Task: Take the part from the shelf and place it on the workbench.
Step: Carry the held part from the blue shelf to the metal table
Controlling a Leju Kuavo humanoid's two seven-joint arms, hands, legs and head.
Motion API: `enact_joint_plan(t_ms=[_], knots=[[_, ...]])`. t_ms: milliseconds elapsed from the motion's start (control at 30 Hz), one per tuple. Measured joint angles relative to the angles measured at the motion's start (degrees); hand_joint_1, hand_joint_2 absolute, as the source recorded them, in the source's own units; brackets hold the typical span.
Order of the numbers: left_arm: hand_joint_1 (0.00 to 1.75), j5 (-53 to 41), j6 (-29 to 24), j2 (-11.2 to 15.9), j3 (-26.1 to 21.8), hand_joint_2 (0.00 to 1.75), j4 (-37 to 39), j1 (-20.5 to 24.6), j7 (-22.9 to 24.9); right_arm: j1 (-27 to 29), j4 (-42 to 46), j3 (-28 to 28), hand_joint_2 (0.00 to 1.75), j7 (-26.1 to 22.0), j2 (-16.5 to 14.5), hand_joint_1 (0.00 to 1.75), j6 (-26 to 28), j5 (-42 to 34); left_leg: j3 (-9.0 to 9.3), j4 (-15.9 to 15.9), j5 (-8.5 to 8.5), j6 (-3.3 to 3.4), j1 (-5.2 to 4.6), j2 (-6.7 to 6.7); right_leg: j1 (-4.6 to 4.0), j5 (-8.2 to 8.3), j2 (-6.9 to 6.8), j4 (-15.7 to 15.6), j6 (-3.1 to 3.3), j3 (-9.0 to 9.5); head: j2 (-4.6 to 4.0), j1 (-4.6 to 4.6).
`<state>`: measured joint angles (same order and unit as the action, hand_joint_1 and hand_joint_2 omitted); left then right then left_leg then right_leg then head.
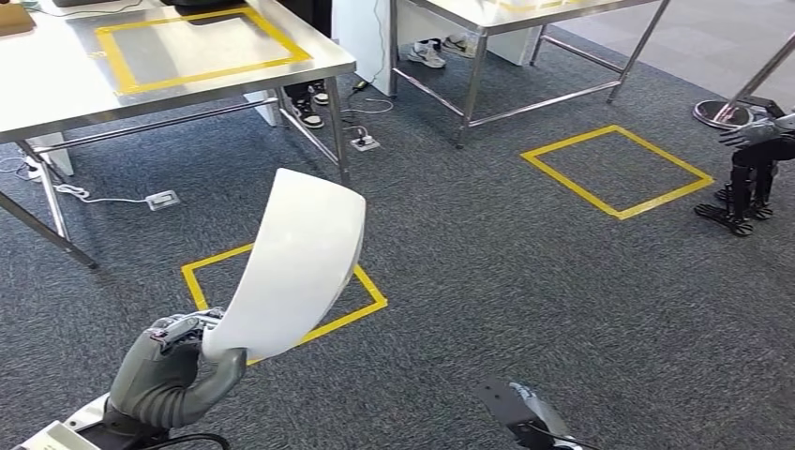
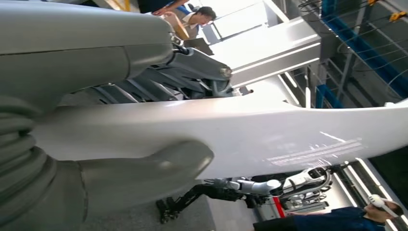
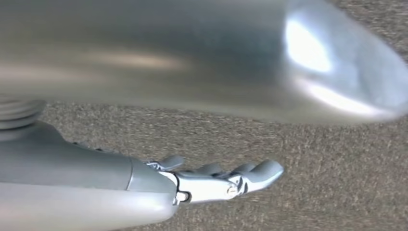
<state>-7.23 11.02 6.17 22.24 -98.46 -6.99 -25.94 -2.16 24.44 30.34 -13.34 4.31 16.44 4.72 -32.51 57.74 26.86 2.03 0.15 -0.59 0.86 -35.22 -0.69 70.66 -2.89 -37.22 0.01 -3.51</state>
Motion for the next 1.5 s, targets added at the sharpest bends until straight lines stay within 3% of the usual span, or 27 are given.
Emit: enact_joint_plan(t_ms=[33, 67, 100, 167, 233, 333, 400, 467, 533, 567, 600, 633, 700, 733, 833, 900, 933, 1033, 1067, 1100, 1133, 1200, 1267, 1333, 1400, 1433, 1500], knots=[[1.75, -0.01, 0.00, -0.01, 0.01, 1.75, 0.07, -0.02, 0.00, 0.08, -0.01, 0.01, 0.00, 0.03, 0.02, 0.00, -0.04, -0.02, -0.02, 0.03, 0.00, 0.04, -0.03, -0.44, -0.01, -0.84, 0.17, 2.95, -0.05, -1.58, 0.00, 0.00], [1.75, -0.01, 0.00, -0.01, 0.01, 1.75, 0.15, -0.03, 0.00, 0.12, -0.01, 0.02, 0.00, 0.05, 0.02, 0.00, -0.06, -0.02, -0.02, 0.07, 0.01, 0.04, -0.05, -0.91, -0.03, -0.52, 0.23, 3.89, -0.02, -2.25, 0.00, 0.00], [1.75, -0.01, 0.00, -0.01, 0.01, 1.75, 0.21, -0.02, 0.01, 0.12, -0.01, 0.03, 0.00, 0.07, 0.02, 0.00, -0.07, -0.02, 0.01, 0.13, 0.02, 0.02, -0.06, -1.37, -0.03, 0.97, 0.28, 2.38, 0.08, -1.73, -0.01, 0.00], [1.75, -0.02, -0.02, -0.03, 0.00, 1.75, 0.26, 0.00, 0.02, 0.01, -0.01, 0.06, 0.00, 0.08, 0.04, 0.00, -0.13, -0.02, 0.05, 0.29, 0.09, -0.15, -0.07, -2.24, 0.01, 5.17, 1.14, -5.60, 0.45, 1.87, 0.00, 0.00], [1.75, -0.02, -0.08, -0.07, -0.04, 1.75, 0.30, 0.06, 0.05, -0.33, -0.01, 0.15, 0.00, 0.26, 0.08, 0.00, -0.41, 0.09, -0.15, 0.48, 0.13, -0.72, -0.14, -2.92, -0.13, 7.36, 2.16, -11.73, 0.90, 4.55, 0.00, 0.04], [1.75, -0.02, -0.20, -0.07, -0.33, 1.75, 0.41, 0.17, 0.09, -1.21, -0.01, 0.37, 0.00, 0.86, 0.06, 0.00, -1.03, 0.43, -0.45, 0.33, 0.01, -1.85, -0.06, -3.38, -0.30, 7.72, 1.92, -12.81, 1.78, 4.72, 0.00, 0.08], [1.75, -0.02, -0.25, -0.05, -0.77, 1.75, 0.49, 0.31, 0.10, -1.73, -0.02, 0.41, 0.00, 1.03, 0.02, 0.00, -1.24, 0.56, -1.11, 1.93, 1.14, -2.53, -0.07, -2.28, -0.10, 8.00, 1.37, -13.22, 2.50, 4.86, 0.00, 0.01], [1.75, -0.02, -0.21, -0.06, -1.10, 1.75, 0.73, 0.64, 0.21, -1.89, -0.04, 0.42, 0.00, 1.11, -0.02, 0.00, -1.25, 0.33, -3.76, 7.74, 4.53, -3.09, -0.03, -0.67, -0.01, 8.06, 0.60, -13.38, 2.96, 4.93, 0.00, -0.09], [1.75, -0.03, 0.04, -0.10, -1.20, 1.75, 1.34, 1.00, 0.38, -1.76, -0.14, 0.42, 0.00, 1.09, -0.03, 0.00, -1.14, -0.18, -7.18, 14.82, 7.56, -3.48, 0.12, -0.12, -0.02, 7.97, -0.28, -13.26, 3.12, 4.85, 0.01, -0.12], [1.75, -0.04, 0.21, -0.12, -1.22, 1.75, 1.75, 1.16, 0.46, -1.71, -0.21, 0.42, 0.00, 1.04, -0.05, 0.00, -1.09, -0.41, -7.90, 16.32, 7.65, -3.60, 0.23, -0.02, -0.02, 7.92, -0.70, -13.19, 3.10, 4.82, 0.01, -0.12], [1.75, -0.05, 0.39, -0.17, -1.25, 1.75, 2.17, 1.37, 0.49, -1.72, -0.28, 0.42, 0.00, 0.98, -0.10, 0.00, -1.05, -0.61, -7.48, 15.54, 6.61, -3.67, 0.33, 0.13, 0.00, 7.86, -1.08, -13.12, 3.03, 4.83, 0.01, -0.12], [1.75, -0.06, 0.57, -0.24, -1.30, 1.75, 2.52, 1.63, 0.52, -1.77, -0.34, 0.42, 0.00, 0.94, -0.16, 0.00, -1.05, -0.74, -5.94, 12.57, 4.75, -3.68, 0.43, 0.41, 0.03, 7.77, -1.41, -13.04, 2.91, 4.89, 0.00, -0.12], [1.75, -0.09, 0.94, -0.45, -1.40, 1.75, 3.03, 2.22, 0.57, -1.88, -0.44, 0.41, 0.00, 0.90, -0.27, 0.00, -0.95, -0.96, -1.93, 4.69, 1.54, -3.40, 0.43, 1.76, -0.08, 7.50, -1.89, -12.79, 2.44, 5.04, -0.01, -0.11], [1.75, -0.10, 1.15, -0.57, -1.44, 1.75, 3.21, 2.44, 0.62, -1.92, -0.47, 0.40, 0.00, 0.90, -0.30, 0.00, -0.87, -1.04, -0.72, 2.17, 0.82, -3.03, 0.36, 2.16, -0.20, 7.40, -2.07, -12.69, 2.13, 5.08, -0.01, -0.10], [1.75, -0.13, 1.52, -0.90, -1.50, 1.75, 3.68, 2.75, 0.73, -1.95, -0.55, 0.38, 0.00, 0.90, -0.37, 0.00, -0.69, -1.22, -0.45, 0.87, 0.64, -1.61, 0.07, 1.64, -0.32, 7.36, -2.60, -12.75, 1.06, 5.18, 0.01, -0.08], [1.75, -0.13, 1.59, -1.13, -1.51, 1.75, 3.86, 2.98, 0.74, -1.96, -0.56, 0.37, 0.00, 0.86, -0.42, 0.00, -0.60, -1.26, -0.43, 0.64, 0.35, -0.80, 0.14, 1.09, -0.07, 6.45, -1.93, -11.65, 0.37, 4.81, 0.00, -0.07], [1.75, -0.13, 1.62, -1.28, -1.52, 1.75, 3.92, 3.12, 0.74, -1.95, -0.60, 0.37, 0.00, 0.86, -0.43, 0.00, -0.54, -1.27, -0.39, 0.52, 0.19, -0.44, 0.25, 0.84, 0.01, 5.12, -1.24, -9.54, 0.11, 3.87, 0.00, -0.04], [1.75, -0.13, 1.68, -1.64, -1.52, 1.75, 4.32, 3.32, 0.74, -1.81, -0.90, 0.37, 0.00, 0.91, -0.46, 0.00, -0.46, -1.29, -0.53, 0.52, 0.08, 0.05, 0.19, -0.11, 0.03, 0.09, 0.14, 1.53, -0.21, -1.53, 0.00, -0.01], [1.75, -0.13, 1.73, -1.68, -1.52, 1.75, 4.49, 3.32, 0.74, -1.76, -0.99, 0.37, 0.00, 0.92, -0.46, 0.00, -0.45, -1.29, -0.54, 0.54, 0.09, 0.07, 0.15, -0.50, 0.00, -0.22, 0.19, 3.62, -0.18, -2.69, 0.00, -0.01], [1.75, -0.13, 1.81, -1.70, -1.52, 1.75, 4.63, 3.33, 0.74, -1.73, -1.04, 0.37, 0.00, 0.91, -0.46, 0.00, -0.44, -1.29, -0.52, 0.57, 0.09, 0.07, 0.13, -0.91, -0.01, 0.65, 0.23, 3.46, -0.07, -2.79, -0.01, -0.01], [1.75, -0.14, 1.92, -1.75, -1.52, 1.75, 4.73, 3.36, 0.74, -1.73, -1.05, 0.37, 0.00, 0.90, -0.46, 0.00, -0.45, -1.29, -0.46, 0.59, 0.09, 0.05, 0.12, -1.34, -0.02, 2.52, 0.33, 0.88, 0.12, -1.69, -0.01, -0.01], [1.75, -0.20, 2.13, -1.91, -1.52, 1.75, 4.79, 3.50, 0.74, -1.78, -1.07, 0.35, 0.00, 0.87, -0.44, 0.00, -0.45, -1.31, -0.42, 0.68, 0.12, -0.16, 0.03, -2.15, -0.08, 6.44, 1.35, -7.35, 0.66, 2.12, 0.00, -0.02], [1.75, -0.26, 2.26, -2.04, -1.52, 1.75, 4.85, 3.69, 0.74, -1.80, -1.13, 0.33, 0.00, 0.85, -0.42, 0.00, -0.44, -1.37, -0.56, 0.72, 0.10, -0.75, -0.05, -2.82, -0.24, 7.86, 2.20, -12.19, 1.07, 4.31, 0.01, -0.02], [1.75, -0.29, 2.36, -2.07, -1.52, 1.75, 4.93, 3.75, 0.74, -1.81, -1.21, 0.33, 0.00, 0.83, -0.43, 0.00, -0.44, -1.40, -0.67, 0.49, -0.01, -1.57, 0.02, -3.32, -0.34, 7.87, 1.96, -12.77, 1.53, 4.45, 0.00, -0.02], [1.75, -0.29, 2.39, -2.05, -1.54, 1.75, 4.97, 3.64, 0.74, -1.82, -1.28, 0.31, 0.00, 0.78, -0.50, 0.00, -0.39, -1.39, -0.91, 1.19, 0.55, -2.26, 0.07, -2.80, -0.15, 8.17, 1.36, -13.25, 2.26, 4.68, -0.01, -0.06], [1.75, -0.30, 2.42, -2.04, -1.54, 1.75, 4.96, 3.59, 0.74, -1.80, -1.32, 0.30, 0.00, 0.75, -0.55, 0.00, -0.36, -1.38, -1.63, 2.85, 1.65, -2.55, 0.03, -2.13, 0.01, 8.30, 1.03, -13.51, 2.58, 4.81, -0.01, -0.10], [1.75, -0.47, 2.56, -2.04, -1.53, 1.75, 4.93, 3.33, 0.96, -1.62, -1.44, 0.29, 0.00, 0.69, -0.67, 0.00, -0.30, -1.37, -4.72, 9.48, 5.28, -2.96, 0.07, -0.64, 0.03, 8.30, 0.34, -13.64, 2.93, 4.91, -0.01, -0.18]])
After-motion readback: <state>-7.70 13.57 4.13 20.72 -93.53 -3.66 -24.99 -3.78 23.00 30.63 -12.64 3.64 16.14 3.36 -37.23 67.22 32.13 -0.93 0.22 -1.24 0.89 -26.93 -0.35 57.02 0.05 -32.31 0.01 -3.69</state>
